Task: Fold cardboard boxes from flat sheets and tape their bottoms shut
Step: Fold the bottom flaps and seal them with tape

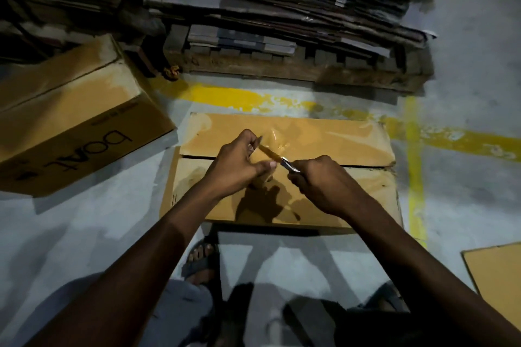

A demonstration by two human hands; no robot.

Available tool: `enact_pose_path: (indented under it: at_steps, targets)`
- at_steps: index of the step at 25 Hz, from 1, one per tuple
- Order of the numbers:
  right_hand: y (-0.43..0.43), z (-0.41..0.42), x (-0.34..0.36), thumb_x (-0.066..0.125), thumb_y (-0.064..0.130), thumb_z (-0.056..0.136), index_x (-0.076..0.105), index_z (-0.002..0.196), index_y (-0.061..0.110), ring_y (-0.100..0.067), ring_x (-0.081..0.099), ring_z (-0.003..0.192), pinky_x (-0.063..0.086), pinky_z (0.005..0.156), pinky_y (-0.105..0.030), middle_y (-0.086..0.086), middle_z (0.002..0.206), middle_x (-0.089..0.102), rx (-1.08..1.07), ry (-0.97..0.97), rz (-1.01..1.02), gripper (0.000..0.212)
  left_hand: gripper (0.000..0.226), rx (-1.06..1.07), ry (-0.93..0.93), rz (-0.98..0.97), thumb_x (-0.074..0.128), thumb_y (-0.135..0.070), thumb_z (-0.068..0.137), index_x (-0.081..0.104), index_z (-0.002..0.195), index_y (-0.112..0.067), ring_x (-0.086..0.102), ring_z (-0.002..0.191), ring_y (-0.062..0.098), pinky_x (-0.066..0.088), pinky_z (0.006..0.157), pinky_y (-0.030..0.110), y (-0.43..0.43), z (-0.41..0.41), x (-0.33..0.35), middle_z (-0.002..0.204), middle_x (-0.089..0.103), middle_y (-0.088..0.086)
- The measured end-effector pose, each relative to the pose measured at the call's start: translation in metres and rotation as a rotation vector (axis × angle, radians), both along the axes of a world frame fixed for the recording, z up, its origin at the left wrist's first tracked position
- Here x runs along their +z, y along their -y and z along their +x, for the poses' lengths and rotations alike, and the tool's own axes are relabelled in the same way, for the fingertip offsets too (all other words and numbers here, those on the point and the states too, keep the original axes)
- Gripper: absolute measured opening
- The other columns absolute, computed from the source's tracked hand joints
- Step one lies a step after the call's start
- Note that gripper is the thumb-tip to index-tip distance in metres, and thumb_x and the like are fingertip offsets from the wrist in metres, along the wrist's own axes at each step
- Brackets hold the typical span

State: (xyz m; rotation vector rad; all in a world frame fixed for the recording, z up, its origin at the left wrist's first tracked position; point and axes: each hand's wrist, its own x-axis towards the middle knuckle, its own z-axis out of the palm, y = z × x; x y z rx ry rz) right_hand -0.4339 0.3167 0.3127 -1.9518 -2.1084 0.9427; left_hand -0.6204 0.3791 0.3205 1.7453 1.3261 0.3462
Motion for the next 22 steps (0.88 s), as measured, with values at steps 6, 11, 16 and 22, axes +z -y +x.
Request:
enact_pose_path:
  at_steps: [6, 11, 16, 22]
  targets:
    - [0.005, 0.008, -0.002, 0.042, 0.038, 0.099, 0.046, 0.095, 0.024, -0.02, 0.046, 0.086, 0.036, 0.069, -0.037, 0.003, 0.09, 0.048, -0.001, 0.112, 0.04, 0.015, 0.032, -0.073, 0.143, -0.057, 0.078, -0.014, 0.075, 0.06, 0.094, -0.033, 0.061, 0.091, 0.02, 0.046, 0.077, 0.034, 0.002, 0.007, -0.008, 0.092, 0.067, -0.005]
    - [0.001, 0.011, 0.0, 0.057, 0.036, 0.096, 0.06, 0.092, 0.021, -0.021, 0.056, 0.078, 0.043, 0.069, -0.039, -0.001, 0.086, 0.062, -0.015, -0.124, -0.068, 0.016, 0.034, -0.093, 0.063, 0.052, 0.078, -0.007, 0.071, 0.065, 0.079, -0.038, 0.062, 0.084, 0.029, 0.049, 0.07, 0.039, 0.0, 0.0, -0.008, 0.086, 0.071, 0.0]
    - [-0.007, 0.009, -0.005, 0.067, 0.036, 0.087, 0.067, 0.087, 0.018, -0.029, 0.062, 0.075, 0.047, 0.063, -0.037, -0.007, 0.08, 0.069, -0.494, -0.136, 0.395, 0.018, 0.006, 0.143, -0.01, -0.029, 0.074, -0.016, 0.08, 0.071, 0.079, -0.02, 0.06, 0.079, 0.02, 0.035, 0.065, 0.028, -0.007, -0.012, -0.016, 0.082, 0.07, 0.011]
    - [-0.037, 0.013, -0.065, 0.064, 0.017, 0.084, 0.056, 0.111, 0.013, -0.039, 0.058, 0.098, 0.043, 0.07, -0.037, -0.018, 0.104, 0.066, -0.51, 0.043, 0.174, 0.028, 0.017, 0.181, 0.023, -0.151, 0.072, -0.019, 0.084, 0.075, 0.098, -0.01, 0.062, 0.09, 0.012, 0.04, 0.068, 0.019, -0.002, -0.027, -0.016, 0.099, 0.071, 0.001]
